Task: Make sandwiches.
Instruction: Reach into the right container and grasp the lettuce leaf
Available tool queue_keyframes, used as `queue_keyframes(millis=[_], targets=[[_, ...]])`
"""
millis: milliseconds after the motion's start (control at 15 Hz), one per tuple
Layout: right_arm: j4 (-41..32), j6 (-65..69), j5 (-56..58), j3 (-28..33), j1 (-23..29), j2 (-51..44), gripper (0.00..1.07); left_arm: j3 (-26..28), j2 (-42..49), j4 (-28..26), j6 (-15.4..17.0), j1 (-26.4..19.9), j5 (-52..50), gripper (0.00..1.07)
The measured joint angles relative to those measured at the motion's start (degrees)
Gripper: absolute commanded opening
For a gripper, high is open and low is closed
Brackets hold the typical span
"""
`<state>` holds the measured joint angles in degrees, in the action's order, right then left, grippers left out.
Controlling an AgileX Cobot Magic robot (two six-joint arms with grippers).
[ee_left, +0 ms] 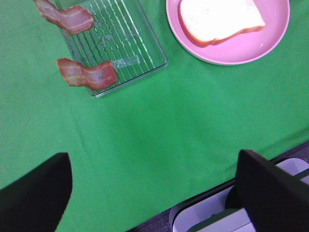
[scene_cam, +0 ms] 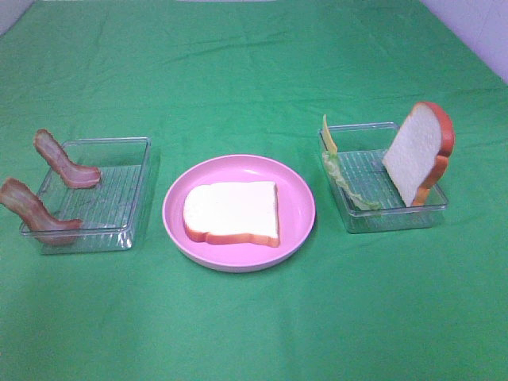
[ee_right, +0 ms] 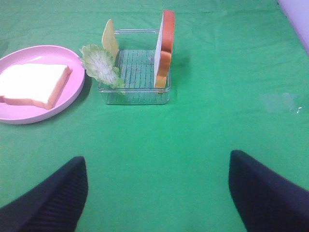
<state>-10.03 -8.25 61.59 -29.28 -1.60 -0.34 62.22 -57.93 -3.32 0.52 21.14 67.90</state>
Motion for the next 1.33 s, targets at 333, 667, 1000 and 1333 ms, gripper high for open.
queue_keyframes(millis=[333, 667, 1000, 1333], targets=[[0.00, 0.00, 0.00, 0.00, 0.00, 0.00, 0.76, -19.82, 25.90, 0.00, -0.52, 0.00, -7.56, 0.87], [0.00, 0.00, -0.52, 0.00, 0.00, 0.06, 0.76, -30.31, 46.29, 0.11, -0.52, 0.00, -7.91, 0.87], [-1.78, 0.06, -12.09, -0.80, 0.00, 11.17, 0.76, -33.17, 57.98, 0.34, -1.72, 0.00, -7.56, 0.87], [-6.25, 0.00, -19.37, -6.42, 0.00, 32.03, 0.76, -33.58, 58.21, 0.52, -2.01, 0.00, -7.56, 0.87]])
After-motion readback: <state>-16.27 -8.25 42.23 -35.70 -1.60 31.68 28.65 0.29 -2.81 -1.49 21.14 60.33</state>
